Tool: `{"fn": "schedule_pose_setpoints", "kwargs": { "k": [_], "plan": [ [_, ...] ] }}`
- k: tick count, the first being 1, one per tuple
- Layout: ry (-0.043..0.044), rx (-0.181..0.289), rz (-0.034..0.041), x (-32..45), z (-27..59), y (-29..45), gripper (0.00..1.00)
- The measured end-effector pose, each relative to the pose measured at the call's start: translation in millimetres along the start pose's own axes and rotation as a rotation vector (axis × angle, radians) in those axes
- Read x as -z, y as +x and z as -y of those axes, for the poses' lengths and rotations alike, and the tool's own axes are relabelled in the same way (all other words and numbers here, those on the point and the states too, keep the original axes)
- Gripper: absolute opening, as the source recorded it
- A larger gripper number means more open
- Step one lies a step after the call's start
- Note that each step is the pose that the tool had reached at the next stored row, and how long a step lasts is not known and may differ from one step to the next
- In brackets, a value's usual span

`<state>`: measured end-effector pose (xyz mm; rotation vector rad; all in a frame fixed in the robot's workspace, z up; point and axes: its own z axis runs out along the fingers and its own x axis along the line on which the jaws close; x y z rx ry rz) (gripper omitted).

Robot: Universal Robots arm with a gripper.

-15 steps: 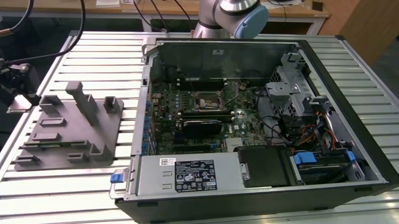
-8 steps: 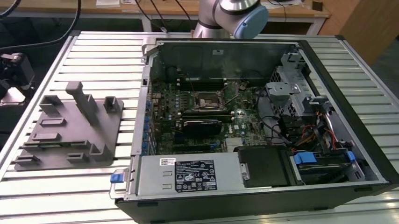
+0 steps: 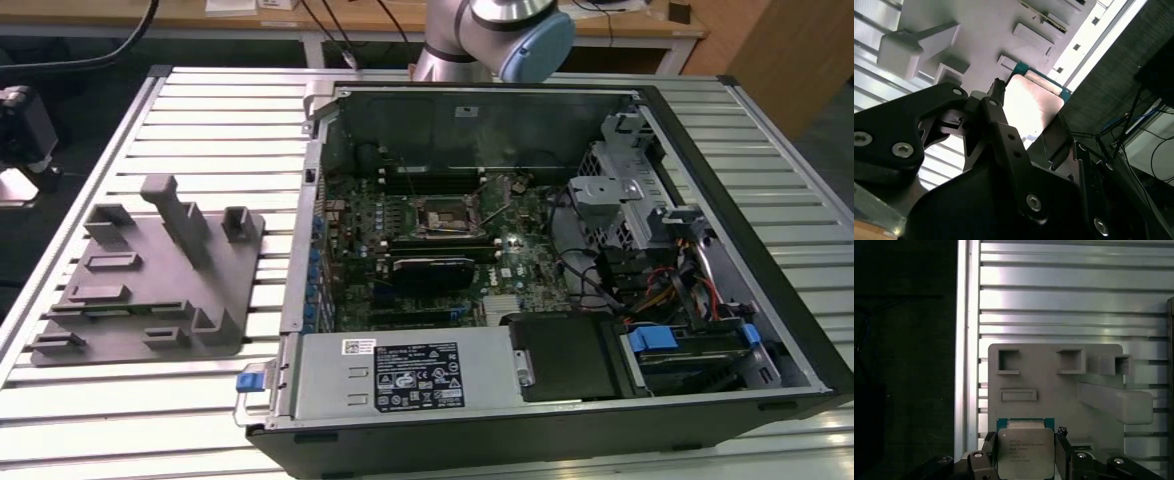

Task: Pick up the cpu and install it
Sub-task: 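Pick up the cpu and move it towards the insertion slot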

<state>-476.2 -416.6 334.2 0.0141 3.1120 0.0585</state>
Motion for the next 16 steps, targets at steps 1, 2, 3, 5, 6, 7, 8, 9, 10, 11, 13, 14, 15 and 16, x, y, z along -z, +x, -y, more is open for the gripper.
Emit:
{"fn": "schedule_pose_setpoints", "kwargs": {
  "k": [1, 2, 3, 5, 6, 7, 8, 9, 10, 11, 13, 14, 15, 16],
  "plan": [
    [0.0, 0.0, 0.0003, 3.1, -0.2, -0.1, 0.55],
    [0.0, 0.0, 0.0005, 6.2, -0.4, -0.2, 0.55],
    [0.0, 0.0, 0.0007, 9.4, -0.6, -0.3, 0.55],
    [0.0, 0.0, 0.0013, 15.7, -1.0, -0.5, 0.55],
    [0.0, 0.0, 0.0016, 18.6, -1.2, -0.5, 0.55],
    [0.0001, 0.0, 0.0018, 21.7, -1.3, -0.6, 0.55],
    [-0.0001, 0.0, 0.0022, 24.6, -1.5, -0.7, 0.55],
    [0.0, 0.0, 0.0024, 27.6, -1.7, -0.8, 0.55],
    [0.0, 0.0, 0.0027, 30.6, -1.9, -0.9, 0.55],
    [0.0, 0.0, 0.0029, 33.6, -2.1, -1.0, 0.55],
    [-0.0001, 0.0, 0.0036, 39.9, -2.6, -1.1, 0.55],
    [-0.0001, 0.0, 0.0039, 42.8, -2.7, -1.2, 0.55],
    [0.0, 0.0, 0.0041, 45.5, -3.0, -1.3, 0.55],
    [0.0, 0.0, 0.0046, 47.7, -3.1, -1.4, 0.55]
  ]
}}
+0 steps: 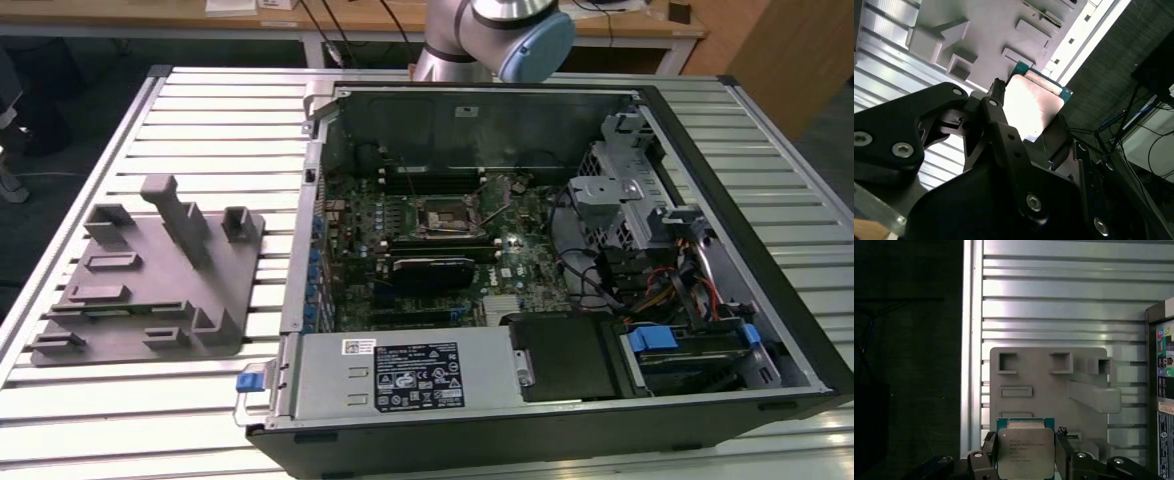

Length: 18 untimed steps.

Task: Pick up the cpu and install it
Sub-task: 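Pick up the cpu and move it towards the insertion slot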

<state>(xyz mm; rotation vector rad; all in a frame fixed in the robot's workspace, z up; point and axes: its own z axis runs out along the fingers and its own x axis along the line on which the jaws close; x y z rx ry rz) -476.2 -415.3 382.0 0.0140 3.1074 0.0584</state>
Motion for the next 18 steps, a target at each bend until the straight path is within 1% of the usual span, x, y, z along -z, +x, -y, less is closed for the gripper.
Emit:
{"fn": "schedule_pose_setpoints", "kwargs": {
  "k": [6, 8, 11, 18],
  "plan": [
    [0.0, 0.0, 0.0005, 0.9, -0.2, -0.3, 0.55],
    [0.0, 0.0, 0.0003, 0.9, -0.2, -2.6, 0.55],
    [0.0, 0.0, 0.0003, 0.6, -0.2, -10.6, 0.55],
    [0.0, 0.0, 0.0001, -0.3, -0.4, -34.8, 0.55]
  ]
}}
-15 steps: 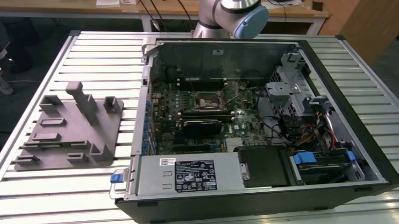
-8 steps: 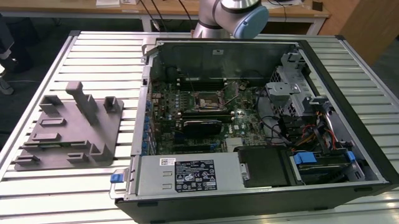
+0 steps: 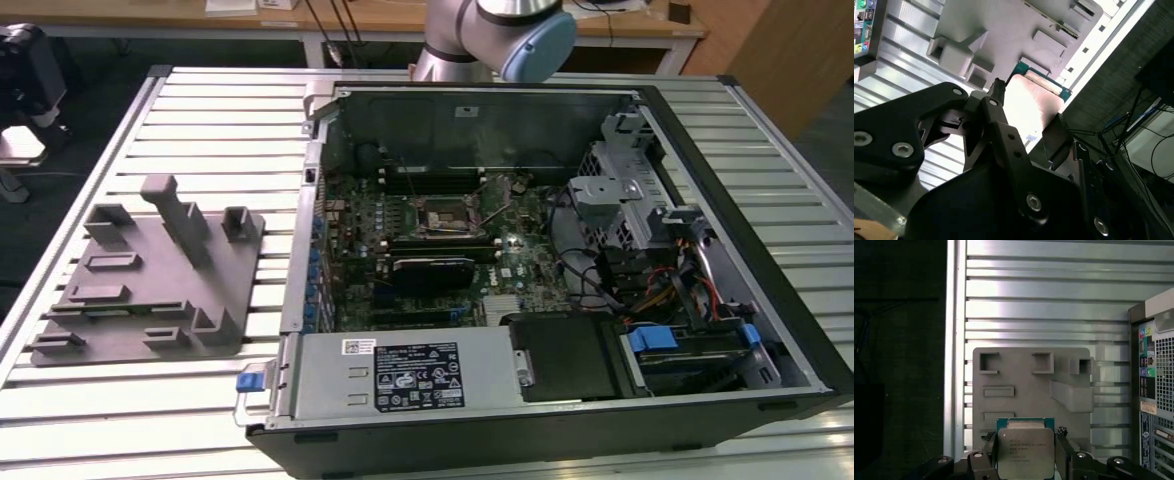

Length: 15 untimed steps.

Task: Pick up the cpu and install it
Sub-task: 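Pick up the cpu and move it towards the insertion slot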

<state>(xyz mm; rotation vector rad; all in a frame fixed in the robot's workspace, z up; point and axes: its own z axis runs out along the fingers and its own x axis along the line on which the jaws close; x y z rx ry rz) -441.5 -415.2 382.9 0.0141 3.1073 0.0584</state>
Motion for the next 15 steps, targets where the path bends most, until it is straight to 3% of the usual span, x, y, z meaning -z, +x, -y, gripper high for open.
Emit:
{"fn": "schedule_pose_setpoints", "kwargs": {
  "k": [15],
  "plan": [
    [-0.0001, 0.0, -0.0005, -2.1, -0.5, -59.4, 0.55]
  ]
}}
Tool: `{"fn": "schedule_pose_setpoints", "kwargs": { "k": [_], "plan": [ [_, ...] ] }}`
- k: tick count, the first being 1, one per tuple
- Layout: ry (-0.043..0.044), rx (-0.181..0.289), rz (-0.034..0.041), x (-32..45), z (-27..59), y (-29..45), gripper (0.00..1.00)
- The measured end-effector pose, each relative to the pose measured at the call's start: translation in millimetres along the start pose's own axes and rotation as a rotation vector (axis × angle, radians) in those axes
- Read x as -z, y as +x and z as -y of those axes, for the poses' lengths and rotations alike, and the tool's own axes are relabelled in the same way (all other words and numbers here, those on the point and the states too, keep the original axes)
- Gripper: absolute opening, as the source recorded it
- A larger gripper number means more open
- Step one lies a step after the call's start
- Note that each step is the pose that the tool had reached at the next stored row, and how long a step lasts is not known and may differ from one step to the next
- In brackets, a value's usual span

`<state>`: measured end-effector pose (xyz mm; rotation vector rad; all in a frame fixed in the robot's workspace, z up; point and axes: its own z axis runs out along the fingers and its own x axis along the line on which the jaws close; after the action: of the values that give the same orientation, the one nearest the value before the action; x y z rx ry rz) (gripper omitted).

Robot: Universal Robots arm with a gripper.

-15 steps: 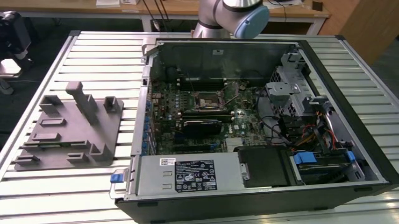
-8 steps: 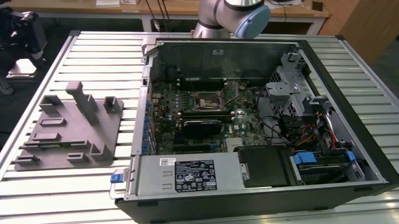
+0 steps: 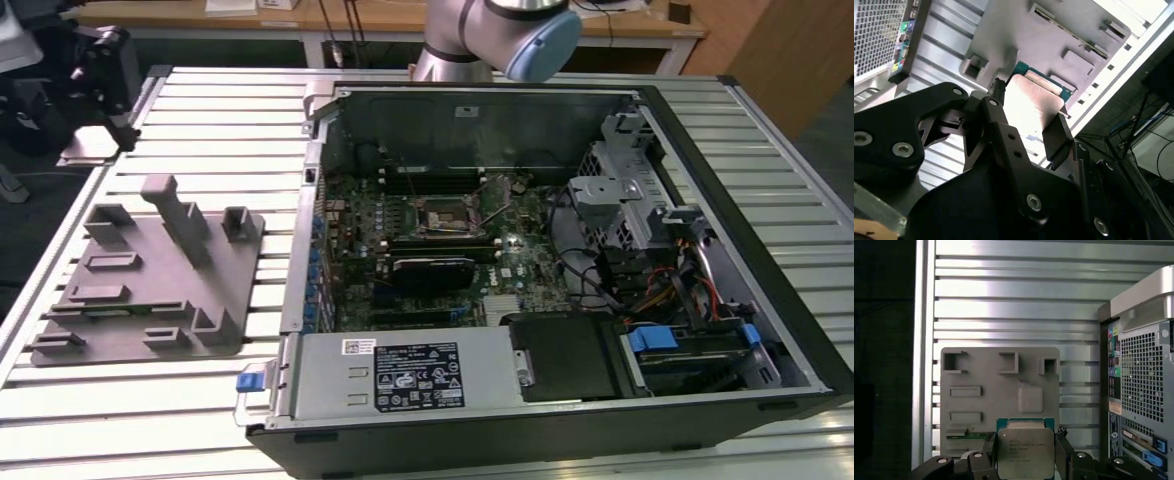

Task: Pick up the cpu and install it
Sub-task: 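Pick up the cpu and move it towards the insertion slot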

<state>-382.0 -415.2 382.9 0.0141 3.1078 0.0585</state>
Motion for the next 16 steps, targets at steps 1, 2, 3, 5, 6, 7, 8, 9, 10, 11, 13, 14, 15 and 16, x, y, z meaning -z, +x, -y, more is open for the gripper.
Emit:
{"fn": "schedule_pose_setpoints", "kwargs": {
  "k": [1, 2, 3, 5, 6, 7, 8, 9, 10, 11, 13, 14, 15, 16],
  "plan": [
    [0.0001, 0.0, -0.0001, -0.1, 0.0, -4.7, 0.55],
    [0.0, 0.0, -0.0002, -0.3, -0.1, -8.7, 0.55],
    [0.0, 0.0, -0.0002, -0.4, -0.1, -13.2, 0.55],
    [0.0, 0.0, -0.0005, -0.7, -0.2, -22.4, 0.55],
    [0.0001, 0.0, -0.0005, -0.9, -0.2, -26.8, 0.55],
    [0.0, 0.0, -0.0005, -1.0, -0.3, -31.2, 0.55],
    [0.0001, 0.0, -0.0007, -1.1, -0.3, -35.6, 0.55],
    [0.0001, 0.0, -0.0007, -1.3, -0.3, -40.0, 0.55],
    [0.0, 0.0, -0.0007, -1.5, -0.4, -44.4, 0.55],
    [0.0, 0.0, -0.0008, -1.6, -0.4, -48.9, 0.55],
    [0.0001, 0.0, -0.0011, -1.9, -0.5, -58.2, 0.55],
    [0.0, 0.0, -0.0011, -2.1, -0.5, -62.7, 0.55],
    [0.0, 0.0, -0.0012, -2.2, -0.6, -67.2, 0.55],
    [0.0, 0.0, -0.0013, -2.4, -0.6, -71.8, 0.55]
  ]
}}
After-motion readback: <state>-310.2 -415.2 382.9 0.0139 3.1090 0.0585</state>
